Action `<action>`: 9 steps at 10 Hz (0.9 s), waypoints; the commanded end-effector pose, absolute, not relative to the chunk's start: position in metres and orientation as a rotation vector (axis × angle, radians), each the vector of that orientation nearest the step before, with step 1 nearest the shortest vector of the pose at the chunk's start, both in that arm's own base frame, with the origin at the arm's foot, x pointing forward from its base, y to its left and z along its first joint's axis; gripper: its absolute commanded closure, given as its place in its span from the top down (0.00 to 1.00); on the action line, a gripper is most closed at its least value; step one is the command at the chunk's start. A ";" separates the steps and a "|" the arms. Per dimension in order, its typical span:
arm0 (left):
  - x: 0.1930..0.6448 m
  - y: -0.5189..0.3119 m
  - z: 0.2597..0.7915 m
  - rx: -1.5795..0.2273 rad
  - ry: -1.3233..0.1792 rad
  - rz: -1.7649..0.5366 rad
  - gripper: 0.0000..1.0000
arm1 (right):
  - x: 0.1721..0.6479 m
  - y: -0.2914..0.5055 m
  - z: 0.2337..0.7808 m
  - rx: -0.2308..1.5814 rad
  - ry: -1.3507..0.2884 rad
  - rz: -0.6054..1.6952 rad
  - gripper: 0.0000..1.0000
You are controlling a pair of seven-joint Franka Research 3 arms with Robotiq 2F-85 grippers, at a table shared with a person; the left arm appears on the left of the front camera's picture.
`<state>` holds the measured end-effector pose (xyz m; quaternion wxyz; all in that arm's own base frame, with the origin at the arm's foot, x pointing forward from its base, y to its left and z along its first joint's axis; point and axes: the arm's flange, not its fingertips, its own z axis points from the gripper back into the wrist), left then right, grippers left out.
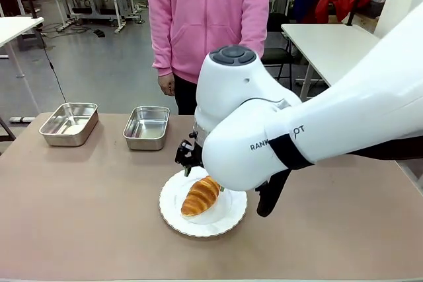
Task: Place the bread in the container.
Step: Place the Butter Roll into the Airtight Container indicated by the human.
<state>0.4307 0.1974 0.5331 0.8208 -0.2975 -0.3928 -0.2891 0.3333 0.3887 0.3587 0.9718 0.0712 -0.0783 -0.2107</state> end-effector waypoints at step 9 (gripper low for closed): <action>0.429 0.198 0.534 -0.636 -0.845 -0.629 1.00 | 0.354 0.407 0.296 0.127 -0.159 -0.508 1.00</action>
